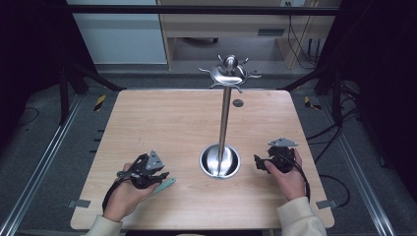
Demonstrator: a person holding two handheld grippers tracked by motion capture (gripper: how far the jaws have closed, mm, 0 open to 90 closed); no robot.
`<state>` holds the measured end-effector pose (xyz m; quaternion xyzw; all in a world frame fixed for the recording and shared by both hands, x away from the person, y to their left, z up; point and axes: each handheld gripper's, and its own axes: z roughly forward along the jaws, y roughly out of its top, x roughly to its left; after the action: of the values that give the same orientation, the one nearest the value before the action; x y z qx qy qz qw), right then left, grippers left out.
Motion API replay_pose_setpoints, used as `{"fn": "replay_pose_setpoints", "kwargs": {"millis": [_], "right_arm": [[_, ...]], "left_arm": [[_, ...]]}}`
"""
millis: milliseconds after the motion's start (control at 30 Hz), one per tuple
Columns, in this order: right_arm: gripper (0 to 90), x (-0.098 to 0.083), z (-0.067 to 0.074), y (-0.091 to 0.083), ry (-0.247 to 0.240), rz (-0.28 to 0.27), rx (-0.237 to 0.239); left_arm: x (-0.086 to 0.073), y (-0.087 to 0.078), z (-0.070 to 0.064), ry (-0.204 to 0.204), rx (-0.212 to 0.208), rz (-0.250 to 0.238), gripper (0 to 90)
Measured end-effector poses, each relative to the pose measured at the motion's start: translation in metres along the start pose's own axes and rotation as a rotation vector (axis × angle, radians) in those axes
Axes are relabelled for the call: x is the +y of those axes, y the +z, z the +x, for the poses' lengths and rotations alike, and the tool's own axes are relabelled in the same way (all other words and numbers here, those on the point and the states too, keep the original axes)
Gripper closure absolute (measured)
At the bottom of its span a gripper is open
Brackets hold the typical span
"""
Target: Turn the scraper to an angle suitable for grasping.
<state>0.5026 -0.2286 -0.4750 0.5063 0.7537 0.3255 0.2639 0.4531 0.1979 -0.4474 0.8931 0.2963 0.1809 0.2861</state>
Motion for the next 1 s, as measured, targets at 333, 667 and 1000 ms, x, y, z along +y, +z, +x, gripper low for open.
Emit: {"fn": "replay_pose_setpoints", "kwargs": {"millis": [333,667,1000], "right_arm": [[9.8,0.0,-0.002,0.0,-0.003,0.002,0.012],[9.8,0.001,0.0,0.0,-0.013,-0.002,0.015],[9.8,0.001,-0.001,0.0,-0.007,-0.001,0.016]], "left_arm": [[-0.006,0.013,-0.005,0.042,-0.032,0.112,90.0],[-0.011,0.025,-0.004,0.054,-0.047,0.131,90.0],[-0.006,0.023,-0.017,0.13,-0.129,0.167,90.0]]}}
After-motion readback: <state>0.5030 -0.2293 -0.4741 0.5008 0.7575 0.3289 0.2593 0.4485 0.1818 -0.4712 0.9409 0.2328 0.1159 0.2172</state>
